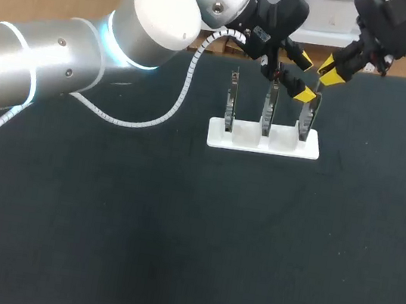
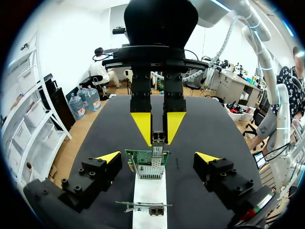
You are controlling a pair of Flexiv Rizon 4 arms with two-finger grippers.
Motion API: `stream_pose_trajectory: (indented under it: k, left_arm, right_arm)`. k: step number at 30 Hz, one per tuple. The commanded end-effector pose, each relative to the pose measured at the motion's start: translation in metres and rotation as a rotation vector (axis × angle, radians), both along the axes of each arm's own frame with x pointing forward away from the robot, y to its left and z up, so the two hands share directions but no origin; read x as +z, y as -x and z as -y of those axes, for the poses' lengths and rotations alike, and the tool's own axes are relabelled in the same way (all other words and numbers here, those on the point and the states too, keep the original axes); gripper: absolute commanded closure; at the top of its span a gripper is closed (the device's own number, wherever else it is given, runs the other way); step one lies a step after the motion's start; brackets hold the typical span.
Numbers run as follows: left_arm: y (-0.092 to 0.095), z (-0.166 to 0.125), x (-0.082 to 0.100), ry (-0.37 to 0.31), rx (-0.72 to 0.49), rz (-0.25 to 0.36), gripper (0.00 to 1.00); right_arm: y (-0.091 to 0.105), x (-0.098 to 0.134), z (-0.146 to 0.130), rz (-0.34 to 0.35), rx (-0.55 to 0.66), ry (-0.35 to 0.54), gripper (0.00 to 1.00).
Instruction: Pick up the optical module with the left hand, and insert it into the network port with the right hand.
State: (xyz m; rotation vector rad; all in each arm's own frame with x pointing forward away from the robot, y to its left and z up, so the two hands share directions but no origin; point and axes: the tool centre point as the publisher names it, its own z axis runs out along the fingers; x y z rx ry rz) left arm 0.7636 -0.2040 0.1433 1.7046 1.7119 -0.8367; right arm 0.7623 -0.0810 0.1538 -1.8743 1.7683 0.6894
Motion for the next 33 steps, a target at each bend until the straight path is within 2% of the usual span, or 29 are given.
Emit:
stream_pose_trajectory:
  k: [1,6,7,8,9,17,23,28,33]
  left_arm:
    - [-0.002,0.001,0.0,-0.004,-0.003,-0.002,0.0]
    - [-0.002,0.001,0.0,-0.004,-0.003,-0.002,0.0]
    - [-0.002,0.001,0.0,-0.004,-0.003,-0.002,0.0]
    - [-0.002,0.001,0.0,-0.004,-0.003,-0.002,0.0]
    - [-0.002,0.001,0.0,-0.004,-0.003,-0.002,0.0]
    - [-0.002,0.001,0.0,-0.004,-0.003,-0.002,0.0]
    - [-0.002,0.001,0.0,-0.004,-0.003,-0.002,0.0]
    - [-0.002,0.001,0.0,-0.004,-0.003,-0.002,0.0]
    - [-0.002,0.001,0.0,-0.004,-0.003,-0.002,0.0]
  right_arm:
    - [-0.002,-0.002,0.0,-0.005,0.0,-0.002,1.0]
    - [-0.002,-0.003,-0.001,-0.01,-0.002,-0.007,1.0]
    - [-0.002,-0.003,-0.001,-0.012,-0.003,-0.012,0.92]
    - [-0.002,-0.003,-0.001,-0.013,-0.005,-0.013,0.58]
    - [-0.002,-0.002,-0.001,-0.012,-0.011,-0.02,0.0]
    - [0.001,0.004,0.004,-0.004,-0.047,-0.061,0.0]
    - [0.002,0.018,0.019,0.003,-0.107,-0.186,0.0]
    - [0.004,0.025,0.026,-0.017,-0.118,-0.314,0.0]
    - [0.007,0.025,0.028,-0.027,-0.118,-0.363,0.0]
